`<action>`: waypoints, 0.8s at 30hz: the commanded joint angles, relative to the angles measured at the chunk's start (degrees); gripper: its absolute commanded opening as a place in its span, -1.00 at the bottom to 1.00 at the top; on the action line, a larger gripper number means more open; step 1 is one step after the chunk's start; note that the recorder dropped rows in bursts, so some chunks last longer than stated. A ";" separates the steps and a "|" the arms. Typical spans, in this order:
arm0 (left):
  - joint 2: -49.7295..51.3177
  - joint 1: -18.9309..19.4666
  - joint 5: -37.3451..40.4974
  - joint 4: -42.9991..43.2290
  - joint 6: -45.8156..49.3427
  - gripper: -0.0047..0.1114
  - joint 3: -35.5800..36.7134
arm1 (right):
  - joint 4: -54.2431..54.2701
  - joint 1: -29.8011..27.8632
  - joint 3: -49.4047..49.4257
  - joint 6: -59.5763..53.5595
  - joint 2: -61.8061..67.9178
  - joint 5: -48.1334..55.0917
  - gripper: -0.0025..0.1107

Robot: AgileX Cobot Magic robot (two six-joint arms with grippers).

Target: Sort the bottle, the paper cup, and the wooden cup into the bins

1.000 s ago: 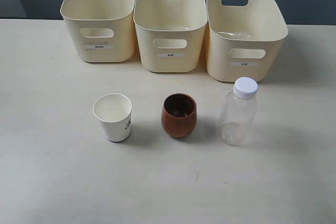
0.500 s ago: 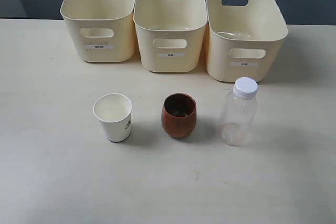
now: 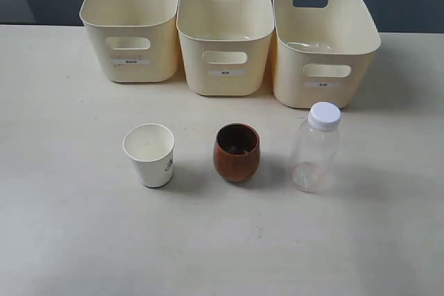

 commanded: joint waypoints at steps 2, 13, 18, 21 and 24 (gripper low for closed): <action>-0.28 0.03 -0.43 0.00 -0.08 -0.92 0.10 | -25.57 1.99 -7.32 12.56 11.94 -0.29 -0.97; -0.28 0.03 -0.43 0.00 -0.08 -0.92 0.10 | -78.03 16.50 -14.39 52.89 33.59 -10.05 -0.97; -0.28 0.03 -0.43 0.00 -0.08 -0.92 0.10 | -99.59 19.85 -17.88 75.37 39.44 -12.97 -0.97; -0.28 0.03 -0.43 0.00 -0.08 -0.92 0.10 | -99.59 19.85 -17.92 75.26 39.54 -13.68 -0.97; -0.28 0.03 -0.43 0.00 -0.08 -0.92 0.10 | -99.59 19.85 -17.92 75.25 39.54 -15.87 -0.97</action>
